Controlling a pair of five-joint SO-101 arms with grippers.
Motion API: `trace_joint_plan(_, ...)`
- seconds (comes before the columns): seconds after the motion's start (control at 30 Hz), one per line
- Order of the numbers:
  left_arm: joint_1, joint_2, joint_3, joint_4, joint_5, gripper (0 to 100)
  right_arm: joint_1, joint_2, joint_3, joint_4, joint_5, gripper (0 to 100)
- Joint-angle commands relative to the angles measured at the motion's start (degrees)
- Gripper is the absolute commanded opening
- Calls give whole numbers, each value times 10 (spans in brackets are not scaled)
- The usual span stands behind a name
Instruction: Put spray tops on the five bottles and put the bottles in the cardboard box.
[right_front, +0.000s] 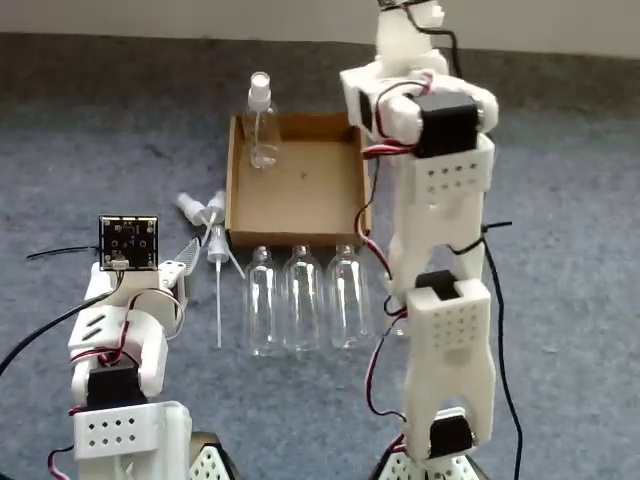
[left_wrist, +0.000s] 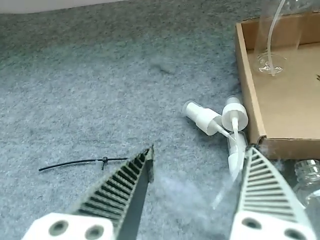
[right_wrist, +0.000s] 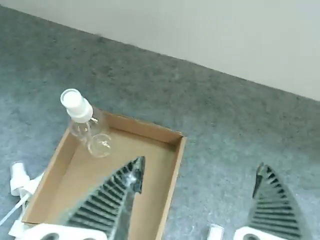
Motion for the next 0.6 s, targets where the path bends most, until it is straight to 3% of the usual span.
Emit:
trace_joint_plan(0.0,8,-6,-6,-11,-4,265,31,-93,87,12,4,296)
trace_joint_plan(0.23,8,-6,-6,-11,-4,265,90,-144,448,-57,9,300)
trace_joint_plan(0.57,8,-6,-5,-11,-4,265,128,-138,630,-282,9,300)
